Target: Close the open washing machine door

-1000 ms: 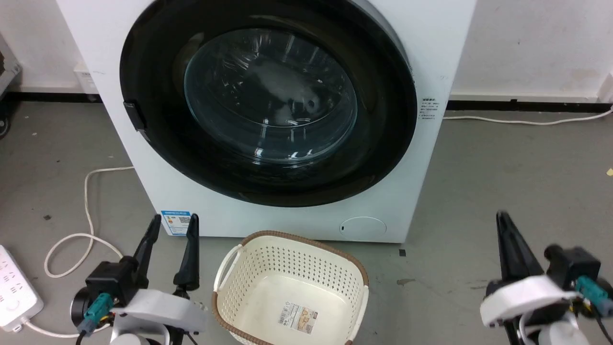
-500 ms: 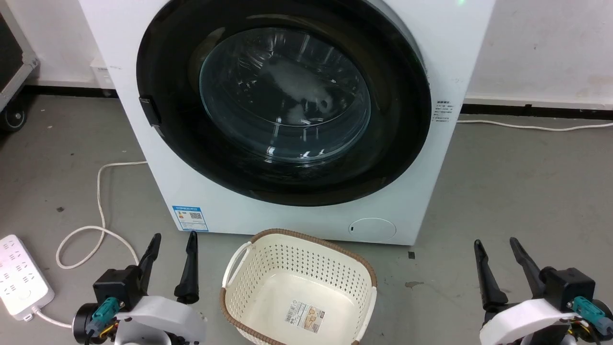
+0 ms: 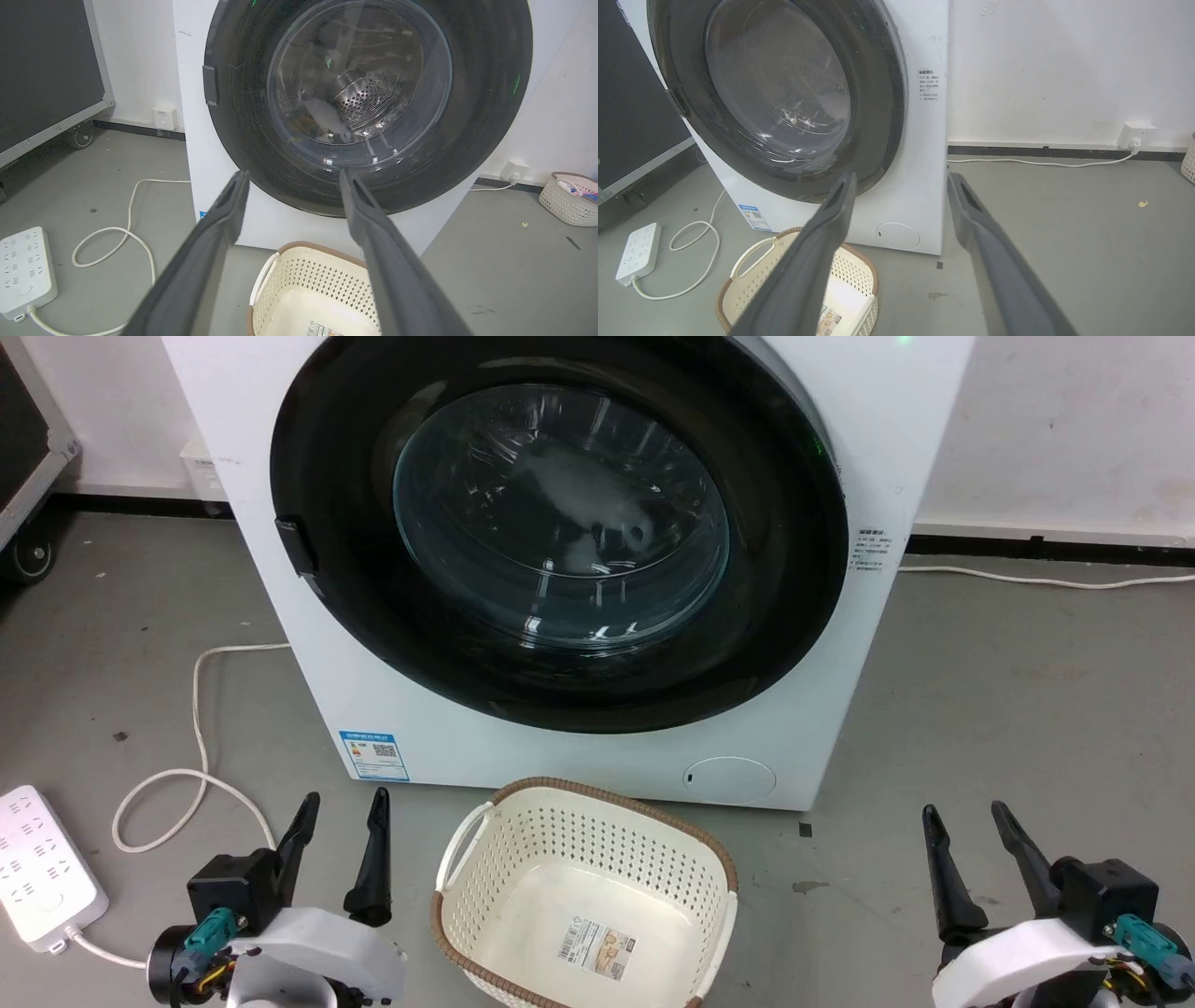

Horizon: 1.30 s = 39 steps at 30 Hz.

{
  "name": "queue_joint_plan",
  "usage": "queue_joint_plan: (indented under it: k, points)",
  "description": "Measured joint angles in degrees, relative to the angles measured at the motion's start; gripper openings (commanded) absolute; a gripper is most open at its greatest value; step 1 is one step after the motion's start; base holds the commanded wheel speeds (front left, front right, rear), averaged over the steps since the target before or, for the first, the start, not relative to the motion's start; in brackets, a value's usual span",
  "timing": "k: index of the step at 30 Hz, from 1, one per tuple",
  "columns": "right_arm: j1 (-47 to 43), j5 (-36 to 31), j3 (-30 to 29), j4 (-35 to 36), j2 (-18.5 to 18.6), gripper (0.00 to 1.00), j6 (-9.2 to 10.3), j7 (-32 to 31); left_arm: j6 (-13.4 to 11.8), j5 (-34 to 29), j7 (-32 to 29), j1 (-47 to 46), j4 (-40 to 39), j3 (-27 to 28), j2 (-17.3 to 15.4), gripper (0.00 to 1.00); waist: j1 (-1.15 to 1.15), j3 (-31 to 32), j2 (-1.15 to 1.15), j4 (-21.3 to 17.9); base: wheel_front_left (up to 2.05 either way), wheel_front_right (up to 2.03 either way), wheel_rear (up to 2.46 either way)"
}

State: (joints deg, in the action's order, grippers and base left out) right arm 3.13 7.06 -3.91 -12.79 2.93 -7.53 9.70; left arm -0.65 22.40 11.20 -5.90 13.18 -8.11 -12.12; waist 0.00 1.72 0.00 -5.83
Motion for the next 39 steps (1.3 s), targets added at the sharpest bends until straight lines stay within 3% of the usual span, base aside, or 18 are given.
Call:
queue_joint_plan:
  k: [8, 9, 39]
  points:
    - [0.12, 0.16, 0.40, -0.43, 0.00, 1.00, 0.00, 0.25, 0.33, 0.53, 0.02, -0.09, 0.24, -0.31, -0.34, 1.00, 0.00, -0.36, 0.00, -0.17, 0.00, 0.00, 0.00]
    - [0.14, 0.16, 0.42, -0.46, 0.00, 0.00, 0.00, 0.24, 0.32, 0.55, 0.00, -0.10, 0.25, -0.33, -0.35, 0.00, 0.00, -0.39, 0.00, -0.18, 0.00, 0.00, 0.00]
    - [0.03, -1.07, 1.05, 2.02, 0.00, 0.00, 0.00, -1.94, 0.33, -3.97, -2.29, 0.48, -2.42, 1.37, 1.62, 0.00, 0.01, -0.70, 0.00, 1.15, 0.00, 0.00, 0.00]
